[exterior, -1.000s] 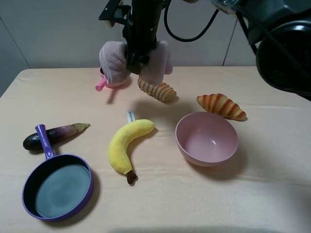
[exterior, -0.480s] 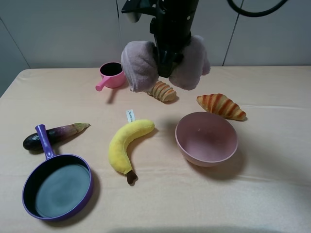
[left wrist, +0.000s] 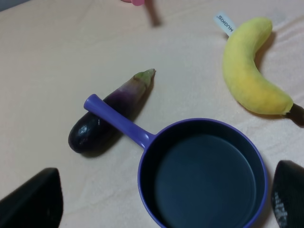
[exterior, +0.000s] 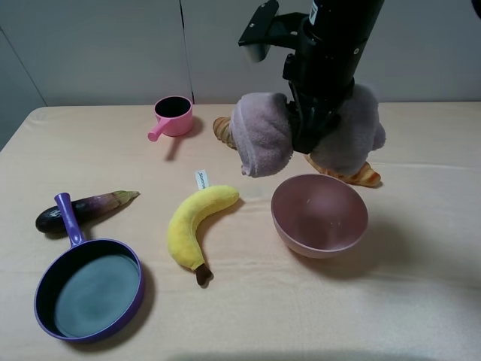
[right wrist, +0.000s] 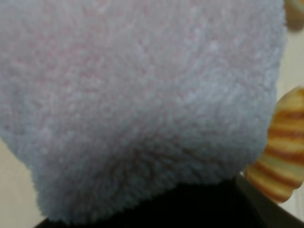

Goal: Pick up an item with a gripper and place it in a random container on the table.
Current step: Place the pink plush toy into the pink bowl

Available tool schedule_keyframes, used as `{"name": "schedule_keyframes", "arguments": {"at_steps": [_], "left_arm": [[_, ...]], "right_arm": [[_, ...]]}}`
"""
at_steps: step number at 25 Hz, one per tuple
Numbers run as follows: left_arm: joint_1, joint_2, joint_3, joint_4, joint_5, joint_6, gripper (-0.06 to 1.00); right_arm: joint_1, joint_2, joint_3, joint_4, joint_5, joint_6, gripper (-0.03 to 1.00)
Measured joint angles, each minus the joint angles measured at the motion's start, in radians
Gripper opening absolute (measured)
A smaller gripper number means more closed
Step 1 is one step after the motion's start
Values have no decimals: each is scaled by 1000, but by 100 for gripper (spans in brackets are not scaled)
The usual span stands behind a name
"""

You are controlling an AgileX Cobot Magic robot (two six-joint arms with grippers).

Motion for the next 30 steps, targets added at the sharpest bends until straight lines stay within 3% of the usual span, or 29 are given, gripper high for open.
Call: {"name": "schedule_keyframes", "arguments": {"at_steps": [6, 21, 30], "left_arm": [[0, 0, 0, 0, 0, 0, 88], [0, 0, 0, 0, 0, 0, 88], [0, 0, 0, 0, 0, 0, 88]], "right_arm": [[-23, -37, 92, 27, -9, 18, 36], [-39, -62, 289, 52, -217, 23, 36], [-39, -62, 326, 66, -239, 34, 36]]}}
